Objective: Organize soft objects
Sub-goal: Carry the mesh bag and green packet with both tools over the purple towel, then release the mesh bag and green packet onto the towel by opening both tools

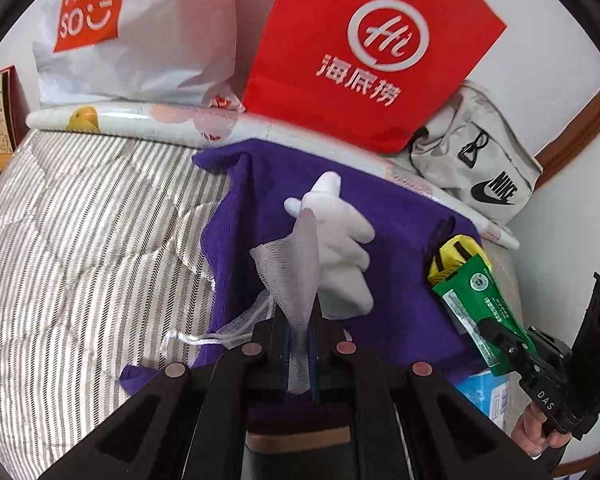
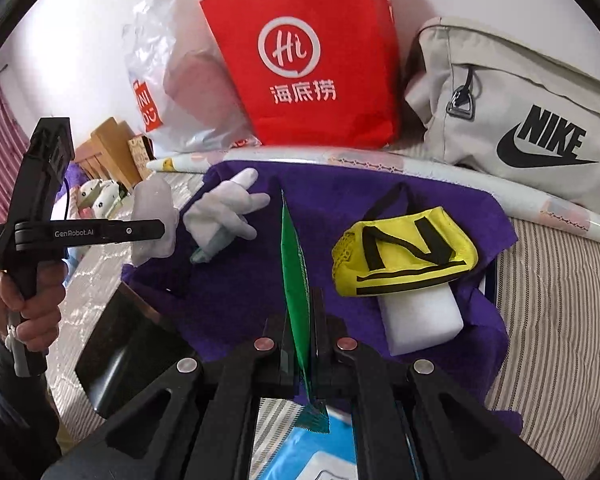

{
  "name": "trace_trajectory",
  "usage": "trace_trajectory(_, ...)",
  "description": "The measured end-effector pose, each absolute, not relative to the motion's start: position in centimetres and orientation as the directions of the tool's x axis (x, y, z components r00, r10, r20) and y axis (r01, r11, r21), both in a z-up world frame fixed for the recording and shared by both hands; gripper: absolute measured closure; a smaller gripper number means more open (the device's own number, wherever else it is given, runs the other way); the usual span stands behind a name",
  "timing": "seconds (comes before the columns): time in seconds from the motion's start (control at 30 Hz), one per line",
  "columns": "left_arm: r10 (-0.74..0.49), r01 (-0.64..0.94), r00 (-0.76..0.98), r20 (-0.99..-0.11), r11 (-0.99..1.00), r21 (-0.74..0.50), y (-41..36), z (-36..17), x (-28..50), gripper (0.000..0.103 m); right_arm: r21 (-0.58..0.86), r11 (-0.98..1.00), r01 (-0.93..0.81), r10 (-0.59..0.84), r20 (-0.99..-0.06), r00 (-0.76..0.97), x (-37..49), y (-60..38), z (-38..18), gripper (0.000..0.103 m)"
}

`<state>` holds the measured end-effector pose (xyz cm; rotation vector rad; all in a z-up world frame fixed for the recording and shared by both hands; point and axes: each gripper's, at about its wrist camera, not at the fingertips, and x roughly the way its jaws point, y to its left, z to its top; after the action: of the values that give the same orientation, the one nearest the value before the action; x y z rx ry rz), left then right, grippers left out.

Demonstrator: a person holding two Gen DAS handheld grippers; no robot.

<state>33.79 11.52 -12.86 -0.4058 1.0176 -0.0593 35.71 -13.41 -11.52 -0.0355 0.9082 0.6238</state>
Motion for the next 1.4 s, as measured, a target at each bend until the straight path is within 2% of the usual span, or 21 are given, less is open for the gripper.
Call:
trace_trajectory(0.73,-0.238,-0.134,0.452,-0.860,0.935,-0.329,11.1,-15.9,37.1,0.095,0.179,0.829,-0.530,0.420,-0.824,0.379,38.4,-12.4,-14.3,0.099)
trace_trajectory(0.83,-0.241,-0.134,0.448,-0.861,0.934,-0.331,11.0,-15.8,37.0,0.089,0.178,0.830,-0.528,0.417,-0.827,0.377,38.5,-12.4,-14.3,0.099)
trace_trajectory(0.93,-0.249,-0.130,0.444,-0.861,0.933,-0.337,11.2,-15.5,36.7,0.085,0.191,0.828,-0.527,0.424,-0.829,0.365,38.4,-12.4,-14.2,0.093)
trace_trajectory(1.03,-0.249,-0.119,0.443,-0.861,0.936,-0.332,11.3,-15.1,36.3,0.071,0.185,0.830,-0.526,0.421,-0.826,0.374,37.9,-12.7,-14.1,0.084)
trace_trajectory(1.1,-0.253,-0.101,0.443,-0.860,0.939,-0.328,11.3,-14.6,35.9,0.064,0.192,0.835,-0.516,0.423,-0.824,0.378,37.7,-13.0,-13.9,0.064)
trace_trajectory(1.17,-0.241,-0.083,0.453,-0.859,0.947,-0.309,11.1,-13.9,35.4,0.050,0.196,0.840,-0.507,0.426,-0.815,0.391,37.3,-13.4,-13.6,0.053)
trace_trajectory(1.23,-0.237,-0.064,0.463,-0.854,0.952,-0.300,10.8,-13.1,34.8,0.047,0.184,0.848,-0.497,0.416,-0.812,0.409,36.9,-13.8,-13.2,0.051)
trace_trajectory(1.4,-0.220,-0.057,0.469,-0.855,0.959,-0.278,10.5,-11.8,33.5,0.047,0.186,0.860,-0.476,0.411,-0.804,0.429,35.8,-14.9,-12.1,0.049)
